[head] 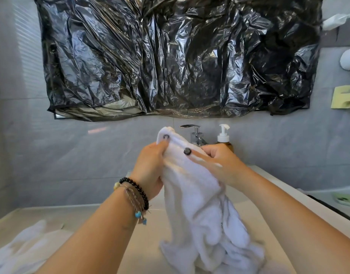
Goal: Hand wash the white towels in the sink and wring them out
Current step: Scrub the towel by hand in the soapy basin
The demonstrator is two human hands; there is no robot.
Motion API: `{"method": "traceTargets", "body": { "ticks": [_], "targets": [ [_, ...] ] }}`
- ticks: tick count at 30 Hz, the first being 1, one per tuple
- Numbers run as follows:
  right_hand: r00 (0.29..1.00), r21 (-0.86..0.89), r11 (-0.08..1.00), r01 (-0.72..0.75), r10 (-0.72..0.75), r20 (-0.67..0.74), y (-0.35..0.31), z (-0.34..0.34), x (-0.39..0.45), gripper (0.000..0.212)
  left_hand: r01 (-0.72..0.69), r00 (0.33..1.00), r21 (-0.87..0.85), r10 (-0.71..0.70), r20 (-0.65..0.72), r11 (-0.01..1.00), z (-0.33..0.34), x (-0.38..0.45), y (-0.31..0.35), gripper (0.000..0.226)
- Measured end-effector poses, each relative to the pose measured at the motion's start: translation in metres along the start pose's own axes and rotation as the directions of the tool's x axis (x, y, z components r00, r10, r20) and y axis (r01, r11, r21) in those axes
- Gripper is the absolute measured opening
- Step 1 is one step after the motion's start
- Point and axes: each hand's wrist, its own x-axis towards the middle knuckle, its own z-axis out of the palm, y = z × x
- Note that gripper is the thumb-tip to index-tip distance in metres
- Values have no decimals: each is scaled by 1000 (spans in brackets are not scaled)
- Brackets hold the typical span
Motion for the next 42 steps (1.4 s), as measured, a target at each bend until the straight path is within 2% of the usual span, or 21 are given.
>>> {"method": "traceTargets", "body": {
  "ticks": [3, 6, 7, 10, 11, 14, 16, 18, 20, 22, 23, 25, 28, 30, 33, 34, 35, 37, 38, 40, 42],
  "targets": [
    [975, -44, 989, -143, 148, 166, -1, -9, -1, 62, -20, 991, -165, -2, -135, 986, -8, 3, 12, 23],
    [975, -39, 988, -149, 153, 159, 1, -13, 0, 71, -116, 981, -322, 57, -187, 940, -24, 5, 22, 19],
    [982, 6, 990, -143, 141, 126, 1, -12, -1, 64, -121, 982, -282, 72, -176, 952, -26, 5, 21, 19],
    [992, 72, 990, -121, 123, -31, 1, -6, 0, 16, -113, 990, -10, 112, -90, 994, -20, 8, 6, 13],
    [986, 96, 989, -113, 123, -108, 1, -4, 1, 13, -121, 991, 92, 126, -50, 988, -15, 9, -1, 12],
    [942, 45, 997, -60, 72, -329, -4, 1, 4, 35, -106, 991, 403, 130, -33, 909, -3, 13, -20, 16],
    [919, -85, 996, -7, -27, -394, -10, 15, 1, 47, -110, 989, 476, 142, -33, 872, 4, 10, -25, 18],
    [891, -231, 969, 87, -180, -418, -18, 37, -6, 50, -153, 988, 443, 148, 45, 884, 13, 6, -29, 28],
    [858, -288, 949, 131, -254, -446, -24, 52, -10, 48, -117, 992, 251, 101, 76, 961, 24, -2, -30, 26],
    [862, -221, 975, 30, -137, -487, -28, 45, -6, 52, -10, 993, 64, 2, 121, 998, 30, -4, -31, 18],
    [871, -180, 983, -44, -51, -489, -28, 38, -3, 52, 16, 990, 44, -22, 142, 999, 31, -2, -32, 20],
    [885, -231, 958, -168, 43, -463, -22, 29, 2, 47, -23, 991, 83, 12, 132, 996, 33, 3, -34, 26],
    [879, -347, 919, -187, -1, -477, -16, 26, 0, 32, -89, 996, 187, 92, -8, 978, 38, 10, -35, 46],
    [861, -330, 924, -195, 0, -508, -21, 26, -9, 28, -119, 983, 199, 144, -115, 973, 42, 7, -34, 38],
    [864, -452, 885, -112, -138, -485, -37, 45, -30, 27, -175, 963, 201, 210, -172, 964, 33, 0, -35, 33],
    [867, -441, 896, -47, -183, -463, -41, 55, -38, 24, -182, 964, 199, 215, -158, 963, 29, -2, -34, 29],
    [869, -392, 920, 5, -198, -453, -46, 63, -44, 22, -169, 964, 278, 218, -155, 946, 25, -5, -35, 29],
    [887, -308, 950, -52, -97, -451, -39, 64, -41, 28, -102, 980, 298, 147, -134, 949, 24, -18, -33, 32],
    [906, -308, 942, -132, -11, -423, -31, 60, -36, 30, -54, 990, 191, 78, -118, 980, 23, -25, -34, 33],
    [909, -295, 912, -286, 160, -386, -26, 53, -33, 38, -65, 992, 177, 82, -92, 982, 23, -42, -40, 40],
    [892, -248, 909, -334, 219, -396, -33, 60, -43, 41, -79, 982, 146, 103, -160, 986, 16, -51, -49, 43]
  ]
}}
